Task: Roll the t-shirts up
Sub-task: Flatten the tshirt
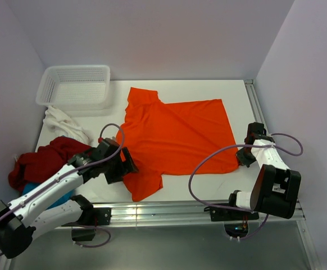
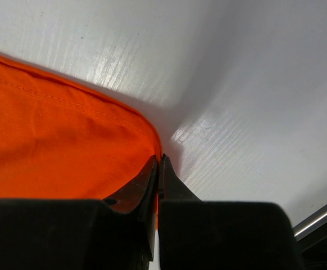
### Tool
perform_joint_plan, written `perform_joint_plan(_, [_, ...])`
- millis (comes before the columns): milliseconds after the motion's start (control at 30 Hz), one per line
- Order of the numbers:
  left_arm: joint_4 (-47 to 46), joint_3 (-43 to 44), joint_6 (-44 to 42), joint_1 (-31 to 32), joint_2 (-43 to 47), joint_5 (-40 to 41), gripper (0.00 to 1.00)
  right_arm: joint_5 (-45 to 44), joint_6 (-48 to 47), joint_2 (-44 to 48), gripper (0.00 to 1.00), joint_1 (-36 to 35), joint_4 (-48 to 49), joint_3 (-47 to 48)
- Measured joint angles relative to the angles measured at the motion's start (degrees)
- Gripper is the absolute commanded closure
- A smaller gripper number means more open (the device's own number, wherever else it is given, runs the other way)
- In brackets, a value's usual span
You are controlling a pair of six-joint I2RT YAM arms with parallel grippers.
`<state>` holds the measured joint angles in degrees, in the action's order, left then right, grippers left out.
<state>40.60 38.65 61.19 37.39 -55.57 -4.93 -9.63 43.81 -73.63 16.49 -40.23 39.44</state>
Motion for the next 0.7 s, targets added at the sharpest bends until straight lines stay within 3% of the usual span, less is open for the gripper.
perform_joint_plan(267, [-2.1,-10.2,6.3,8.0,10.8,-0.2,0.19,0.5,0.0,0.0,1.00,0.0,0.2,-0.4])
perform_joint_plan(467, [-4.9,-13.8,10.4,13.0,6.9,1.1,0.21,0.7,-0.3,0.5,1.00,0.0,0.2,-1.2])
perform_joint_plan(700, [-7.4,-14.1,12.9,17.8,6.3,2.1,0.34,1.4,-0.5,1.2,1.00,0.0,0.2,-1.3])
